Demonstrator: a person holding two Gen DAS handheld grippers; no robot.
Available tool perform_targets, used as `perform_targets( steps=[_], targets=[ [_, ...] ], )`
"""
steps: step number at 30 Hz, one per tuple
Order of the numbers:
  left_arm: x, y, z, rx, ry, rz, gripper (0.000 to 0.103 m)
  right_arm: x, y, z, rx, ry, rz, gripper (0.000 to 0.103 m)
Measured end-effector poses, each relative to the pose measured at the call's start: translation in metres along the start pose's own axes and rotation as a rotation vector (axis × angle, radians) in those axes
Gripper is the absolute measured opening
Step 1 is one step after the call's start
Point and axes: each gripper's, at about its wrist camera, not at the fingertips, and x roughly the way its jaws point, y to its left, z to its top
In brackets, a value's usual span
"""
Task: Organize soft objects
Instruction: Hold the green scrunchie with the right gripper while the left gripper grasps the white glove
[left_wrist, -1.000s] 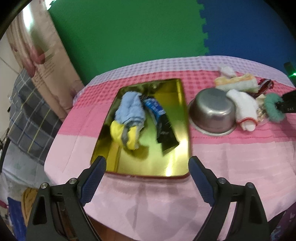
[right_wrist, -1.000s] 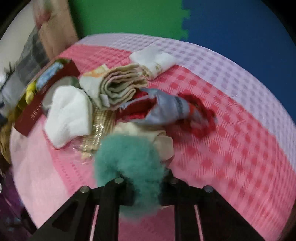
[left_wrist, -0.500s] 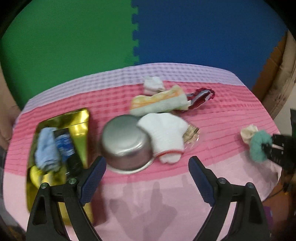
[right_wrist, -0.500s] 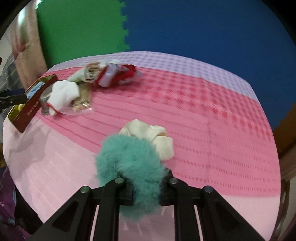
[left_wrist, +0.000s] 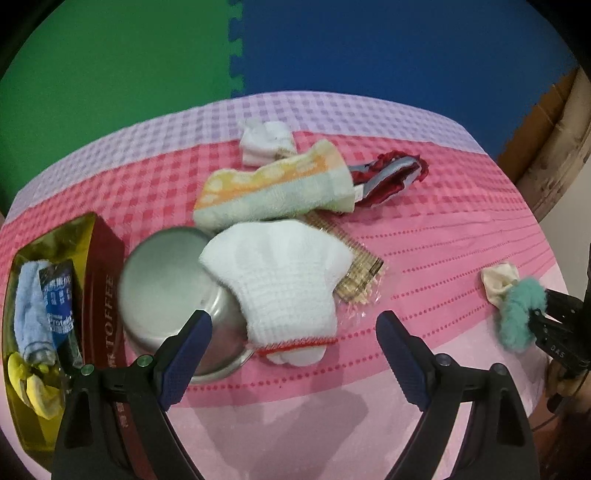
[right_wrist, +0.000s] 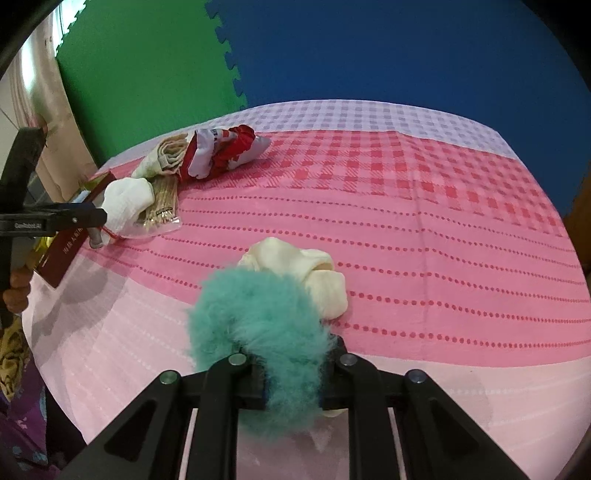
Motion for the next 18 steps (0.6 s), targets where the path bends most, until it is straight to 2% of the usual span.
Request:
perform_targets(
  steps=[3, 7, 8, 9, 10, 12, 14, 18],
  targets=[
    [0.007, -0.008, 0.005, 0.018, 0.022, -0.006, 0.088, 0.001, -0.001, 0.0, 0.008, -0.003, 0.011, 0.016],
    [0.017, -0.012, 0.008, 0.009, 0.046, -0.015, 0.081, 0.001, -0.002, 0.0, 0.016, -0.007, 0.025, 0.018],
    [0.021, -0.011, 0.008, 0.002, 0.052, -0.022, 0.071, 0.001, -0.002, -0.001, 0.016, -0.007, 0.026, 0.018],
    [0.025, -0.009, 0.008, -0.007, 0.057, -0.035, 0.052, 0.0, -0.002, -0.001, 0.019, -0.009, 0.027, 0.018],
    [0.028, -0.007, 0.008, -0.015, 0.066, -0.045, 0.041, 0.0, -0.002, -0.001, 0.021, -0.01, 0.028, 0.018],
    [0.034, -0.002, 0.008, -0.044, 0.077, -0.077, 0.031, 0.0, -0.003, -0.001, 0.024, -0.011, 0.032, 0.019],
    [0.032, 0.005, 0.007, -0.09, 0.05, -0.105, 0.017, 0.0, -0.003, -0.001, 0.029, -0.015, 0.035, 0.019],
    [0.025, 0.018, 0.004, -0.172, 0.018, -0.161, 0.012, 0.0, -0.003, -0.002, 0.031, -0.02, 0.036, 0.019]
  ],
)
